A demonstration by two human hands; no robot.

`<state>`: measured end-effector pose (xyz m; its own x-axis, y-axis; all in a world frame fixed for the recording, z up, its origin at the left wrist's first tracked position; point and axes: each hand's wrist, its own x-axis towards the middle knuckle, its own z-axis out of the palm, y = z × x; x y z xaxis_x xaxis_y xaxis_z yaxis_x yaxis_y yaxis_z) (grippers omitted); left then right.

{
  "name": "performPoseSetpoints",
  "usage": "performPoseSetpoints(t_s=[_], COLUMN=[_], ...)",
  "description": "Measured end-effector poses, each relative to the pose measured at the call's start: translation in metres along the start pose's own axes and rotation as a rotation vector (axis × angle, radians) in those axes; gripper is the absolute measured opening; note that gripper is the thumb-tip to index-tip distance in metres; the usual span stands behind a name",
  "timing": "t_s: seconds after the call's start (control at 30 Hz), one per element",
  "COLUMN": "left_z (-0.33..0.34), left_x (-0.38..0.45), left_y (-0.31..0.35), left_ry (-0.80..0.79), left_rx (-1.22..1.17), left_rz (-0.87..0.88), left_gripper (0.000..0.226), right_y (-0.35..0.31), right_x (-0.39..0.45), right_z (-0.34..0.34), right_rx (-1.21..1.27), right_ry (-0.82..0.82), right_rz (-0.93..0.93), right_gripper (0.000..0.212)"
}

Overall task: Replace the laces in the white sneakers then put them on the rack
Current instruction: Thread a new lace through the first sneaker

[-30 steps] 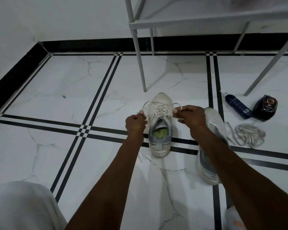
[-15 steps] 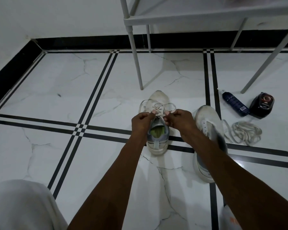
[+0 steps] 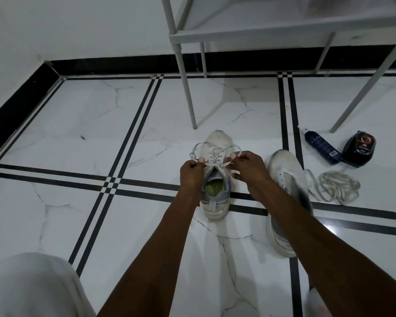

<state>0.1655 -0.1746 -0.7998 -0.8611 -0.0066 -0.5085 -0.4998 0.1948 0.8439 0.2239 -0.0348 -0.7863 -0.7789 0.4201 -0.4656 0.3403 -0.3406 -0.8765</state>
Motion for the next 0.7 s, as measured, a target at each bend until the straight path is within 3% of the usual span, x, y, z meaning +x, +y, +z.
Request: performPoseSetpoints(t_s=[0.13,0.33,0.53,0.7], left_z=[-0.01,-0.016,-0.018,-0.017], left_x=[-0.009,-0.018,-0.025,-0.037], left_y=[0.028,0.078,0.117,0.164], left_ry=[-0.095,-0.084,-0.082,-0.103], left_rx=[-0.167,-0.138,0.008,0.047], left_rz=[-0.016,0.19,0.435,0.528], left_gripper=[0.026,0.026,0.034,0.033], right_y=[-0.026,-0.075,-0.123,-0.163], right_x=[-0.003,-0.014,-0.026,-0.035], right_z=[0.0,0.024,0.041,0.046], right_rx=[-0.029,-0.025,-0.144,-0.126], right_ry=[-0.086,-0.178,-0.075,-0.037], right_rz=[-0.045,-0.067,-0.184,-0.253], right_gripper=[0.021,0.029,0.027,0.025])
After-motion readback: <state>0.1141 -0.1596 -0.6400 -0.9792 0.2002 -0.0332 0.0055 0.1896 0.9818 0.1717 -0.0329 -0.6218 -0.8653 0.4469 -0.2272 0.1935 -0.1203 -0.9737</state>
